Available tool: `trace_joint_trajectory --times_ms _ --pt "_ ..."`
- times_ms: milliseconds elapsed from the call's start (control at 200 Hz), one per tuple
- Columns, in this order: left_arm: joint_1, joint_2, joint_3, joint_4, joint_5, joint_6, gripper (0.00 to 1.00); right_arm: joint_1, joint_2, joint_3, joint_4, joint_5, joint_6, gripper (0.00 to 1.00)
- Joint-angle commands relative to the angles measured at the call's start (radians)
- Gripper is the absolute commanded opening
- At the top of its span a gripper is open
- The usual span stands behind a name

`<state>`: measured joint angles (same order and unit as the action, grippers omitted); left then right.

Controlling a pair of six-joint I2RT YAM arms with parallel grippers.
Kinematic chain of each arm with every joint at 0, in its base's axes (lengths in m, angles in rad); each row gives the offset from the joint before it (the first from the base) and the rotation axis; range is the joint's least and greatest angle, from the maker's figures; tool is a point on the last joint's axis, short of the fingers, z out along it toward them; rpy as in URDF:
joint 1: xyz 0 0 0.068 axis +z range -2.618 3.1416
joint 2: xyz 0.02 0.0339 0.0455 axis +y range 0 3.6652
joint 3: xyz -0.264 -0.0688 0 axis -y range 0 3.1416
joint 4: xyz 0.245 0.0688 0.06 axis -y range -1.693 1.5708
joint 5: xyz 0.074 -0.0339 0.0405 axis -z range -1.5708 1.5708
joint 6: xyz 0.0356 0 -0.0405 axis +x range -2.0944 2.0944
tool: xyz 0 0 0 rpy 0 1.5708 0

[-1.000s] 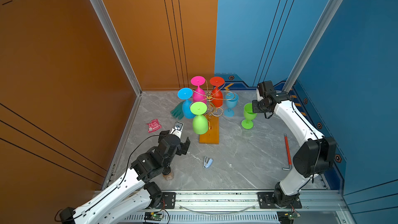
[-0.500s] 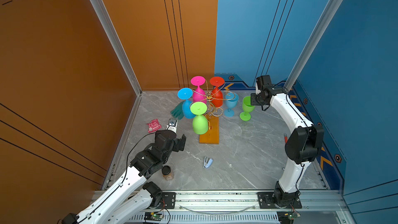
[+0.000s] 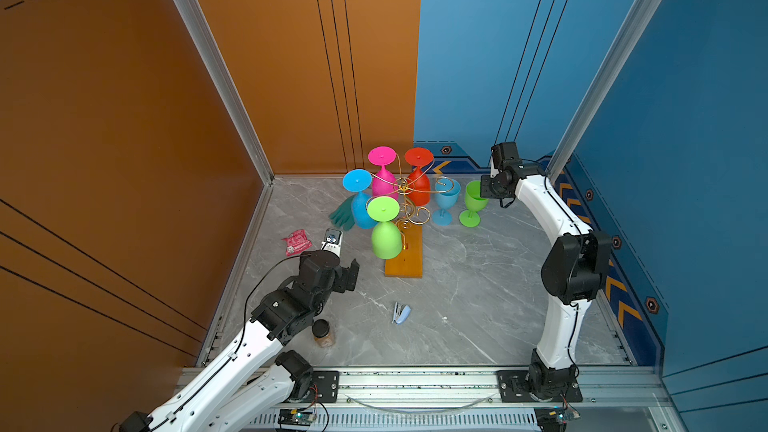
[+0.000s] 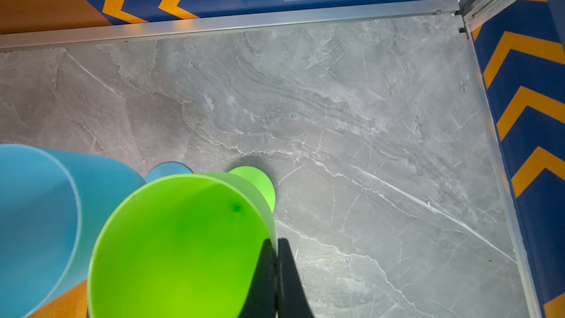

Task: Take the wine glass off the wine glass rack
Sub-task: 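Lower the green glass upright beside the light-blue glass and open the right gripper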

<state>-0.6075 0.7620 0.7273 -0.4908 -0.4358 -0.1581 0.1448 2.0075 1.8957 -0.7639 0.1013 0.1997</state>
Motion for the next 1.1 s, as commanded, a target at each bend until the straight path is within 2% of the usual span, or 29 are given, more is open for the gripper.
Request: trace_joint_trajectory --times_ms 0,435,656,896,996,1091 --pt "0.009 -0.013 0.014 0.007 0.03 0.002 0.98 -0.007 0.023 0.038 0.028 -0.012 0.029 0.0" --pt "0.002 -0.035 0.006 0.02 0.068 0.012 0.98 -0.014 0.06 0.057 0.032 -0.011 0.032 0.0" --pt "-0.003 -0.031 0.006 0.02 0.075 0.018 0.98 -0.014 0.059 0.061 0.031 -0.022 0.033 0.16" --pt "-0.014 -0.026 0.004 0.02 0.087 0.022 0.98 -0.016 0.089 0.065 0.031 -0.034 0.035 0.21" --pt "-0.015 -0.023 0.003 0.022 0.098 0.022 0.99 -0.017 0.075 0.066 0.031 -0.035 0.032 0.26" --pt "-0.015 -0.015 0.003 0.029 0.111 0.022 0.98 -0.017 0.031 0.063 0.031 -0.042 0.02 0.28"
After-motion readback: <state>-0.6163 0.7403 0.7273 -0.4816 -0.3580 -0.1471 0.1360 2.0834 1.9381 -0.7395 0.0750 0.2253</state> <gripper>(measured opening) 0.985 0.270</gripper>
